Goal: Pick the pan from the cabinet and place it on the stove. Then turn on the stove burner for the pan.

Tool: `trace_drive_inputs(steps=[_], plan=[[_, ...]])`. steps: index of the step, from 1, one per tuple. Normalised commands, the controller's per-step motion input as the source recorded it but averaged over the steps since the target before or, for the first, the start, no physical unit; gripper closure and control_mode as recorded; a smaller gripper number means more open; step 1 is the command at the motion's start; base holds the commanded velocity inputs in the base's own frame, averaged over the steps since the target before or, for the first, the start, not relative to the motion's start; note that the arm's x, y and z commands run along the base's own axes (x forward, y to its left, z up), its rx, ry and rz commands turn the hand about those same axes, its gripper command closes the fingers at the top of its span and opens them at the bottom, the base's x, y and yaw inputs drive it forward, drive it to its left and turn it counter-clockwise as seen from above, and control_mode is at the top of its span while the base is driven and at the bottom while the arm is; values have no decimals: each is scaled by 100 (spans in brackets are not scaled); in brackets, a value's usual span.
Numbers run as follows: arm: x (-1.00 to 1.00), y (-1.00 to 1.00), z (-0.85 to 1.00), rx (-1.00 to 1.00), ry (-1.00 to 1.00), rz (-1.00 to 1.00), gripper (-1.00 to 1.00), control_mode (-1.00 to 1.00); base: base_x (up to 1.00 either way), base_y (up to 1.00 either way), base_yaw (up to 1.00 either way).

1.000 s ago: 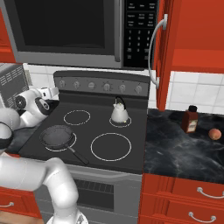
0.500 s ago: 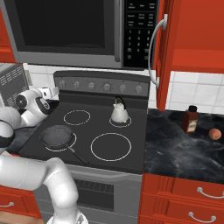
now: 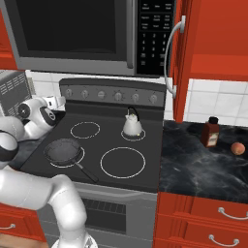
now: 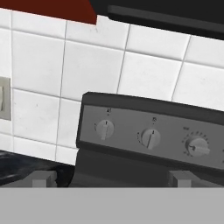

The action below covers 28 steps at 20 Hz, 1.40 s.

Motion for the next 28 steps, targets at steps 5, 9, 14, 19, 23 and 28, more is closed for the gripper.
trace_drive_inputs(steps=[5,9,14,19,23,28], plan=[[6,0,-1,0,2,0,-100,-100,0,0,0],[2,0,0,0,1,0,-100,-100,0,0,0],[1,0,0,0,0,0,-100,-100,0,0,0],[5,0,-1,0,0,0,-100,-100,0,0,0],[13,0,0,0,0,0,-100,-100,0,0,0],[19,0,0,0,0,0,-100,-100,0,0,0]])
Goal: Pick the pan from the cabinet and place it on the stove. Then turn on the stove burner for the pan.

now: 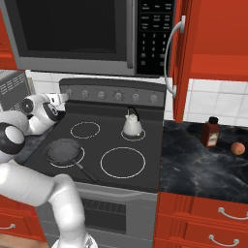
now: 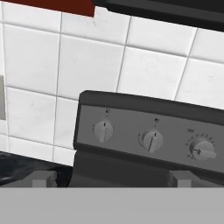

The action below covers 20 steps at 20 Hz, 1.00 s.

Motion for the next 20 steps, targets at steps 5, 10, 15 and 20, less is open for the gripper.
trace_drive_inputs(steps=[5,10,15,20], plan=[[24,5,-1,0,1,0,-100,-100,0,0,0],[18,7,-5,0,0,0,-100,-100,0,0,0],[7,4,-2,0,1,0,-100,-100,0,0,0],[0,5,-3,0,0,0,-100,-100,0,0,0]])
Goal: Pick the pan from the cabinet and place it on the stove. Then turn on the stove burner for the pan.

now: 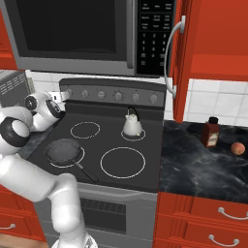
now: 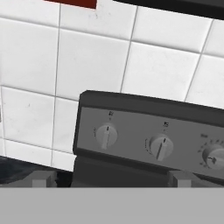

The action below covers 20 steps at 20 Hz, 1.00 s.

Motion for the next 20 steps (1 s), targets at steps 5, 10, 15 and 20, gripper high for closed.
trace_drive_inputs(steps=[5,10,15,20], plan=[[2,25,-9,0,0,0,-100,-100,0,0,0],[6,25,-3,0,0,0,-100,-100,0,0,0],[9,0,0,0,0,0,-100,-100,0,0,0],[24,0,-2,0,0,0,-100,-100,0,0,0]])
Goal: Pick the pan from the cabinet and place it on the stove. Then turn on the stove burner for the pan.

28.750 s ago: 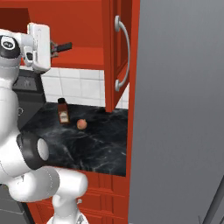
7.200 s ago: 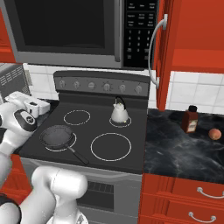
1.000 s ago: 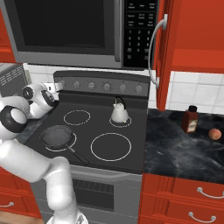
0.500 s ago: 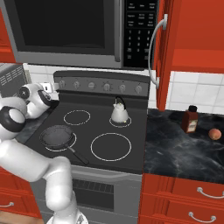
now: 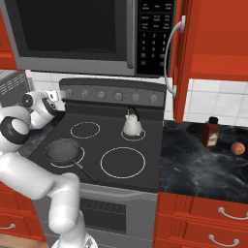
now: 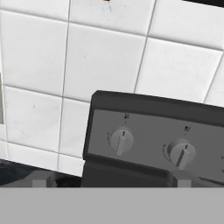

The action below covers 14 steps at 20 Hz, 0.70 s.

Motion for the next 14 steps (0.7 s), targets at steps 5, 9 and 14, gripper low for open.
trace_drive_inputs(steps=[5,9,14], plan=[[29,0,0,0,0,0,-100,-100,0,0,0],[24,0,0,0,0,0,-100,-100,0,0,0],[25,0,0,2,4,-2,-100,-100,0,0,0]])
